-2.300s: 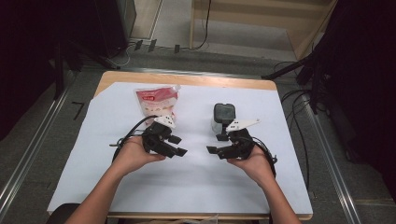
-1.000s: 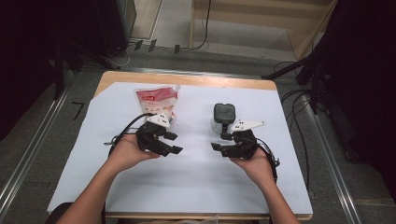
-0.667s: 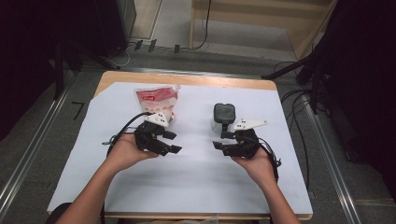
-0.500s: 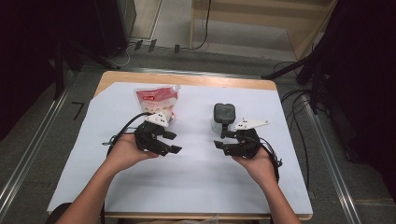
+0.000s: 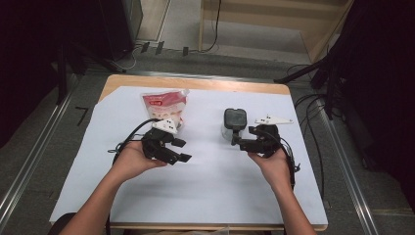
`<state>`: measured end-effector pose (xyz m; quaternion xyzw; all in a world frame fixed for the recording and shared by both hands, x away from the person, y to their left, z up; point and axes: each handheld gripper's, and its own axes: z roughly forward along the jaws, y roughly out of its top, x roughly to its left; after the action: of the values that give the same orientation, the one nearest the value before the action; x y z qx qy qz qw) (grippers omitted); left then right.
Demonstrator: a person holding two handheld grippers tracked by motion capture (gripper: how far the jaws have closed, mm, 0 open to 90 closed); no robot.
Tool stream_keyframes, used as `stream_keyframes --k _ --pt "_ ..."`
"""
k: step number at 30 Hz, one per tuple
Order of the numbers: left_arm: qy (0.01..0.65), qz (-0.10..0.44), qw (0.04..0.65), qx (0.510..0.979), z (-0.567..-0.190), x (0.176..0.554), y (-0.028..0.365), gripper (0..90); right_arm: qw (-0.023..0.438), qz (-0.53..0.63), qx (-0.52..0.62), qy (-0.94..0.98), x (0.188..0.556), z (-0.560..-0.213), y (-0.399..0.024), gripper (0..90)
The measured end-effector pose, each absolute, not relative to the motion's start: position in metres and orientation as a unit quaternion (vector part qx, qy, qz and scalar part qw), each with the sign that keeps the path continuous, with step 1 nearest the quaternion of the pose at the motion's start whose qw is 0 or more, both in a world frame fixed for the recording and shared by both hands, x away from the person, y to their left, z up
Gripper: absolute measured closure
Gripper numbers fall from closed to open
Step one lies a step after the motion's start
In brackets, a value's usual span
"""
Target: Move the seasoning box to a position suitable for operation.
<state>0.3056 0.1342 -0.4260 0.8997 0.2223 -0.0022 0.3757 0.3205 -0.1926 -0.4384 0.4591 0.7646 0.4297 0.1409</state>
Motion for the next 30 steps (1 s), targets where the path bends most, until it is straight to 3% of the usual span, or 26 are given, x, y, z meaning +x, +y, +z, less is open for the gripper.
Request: stream_keyframes --k 4,15,20,30 --pt "0.218 -0.003 0.37 0.903 -0.427 0.305 0.132 41.4 0.163 0.413 0.494 0.747 0.332 -0.438 -0.189 15.0" --pt "0.225 -0.006 0.371 0.901 -0.428 0.305 0.132 41.5 0.195 0.384 0.529 0.731 0.356 -0.45 -0.168 10.8" --pt "0.22 -0.006 0.368 0.903 -0.429 0.304 0.131 41.5 0.204 0.387 0.553 0.71 0.364 -0.46 -0.155 4.4" --pt "0.222 -0.006 0.37 0.902 -0.428 0.305 0.133 41.6 0.242 0.372 0.571 0.69 0.372 -0.477 -0.135 2.8"
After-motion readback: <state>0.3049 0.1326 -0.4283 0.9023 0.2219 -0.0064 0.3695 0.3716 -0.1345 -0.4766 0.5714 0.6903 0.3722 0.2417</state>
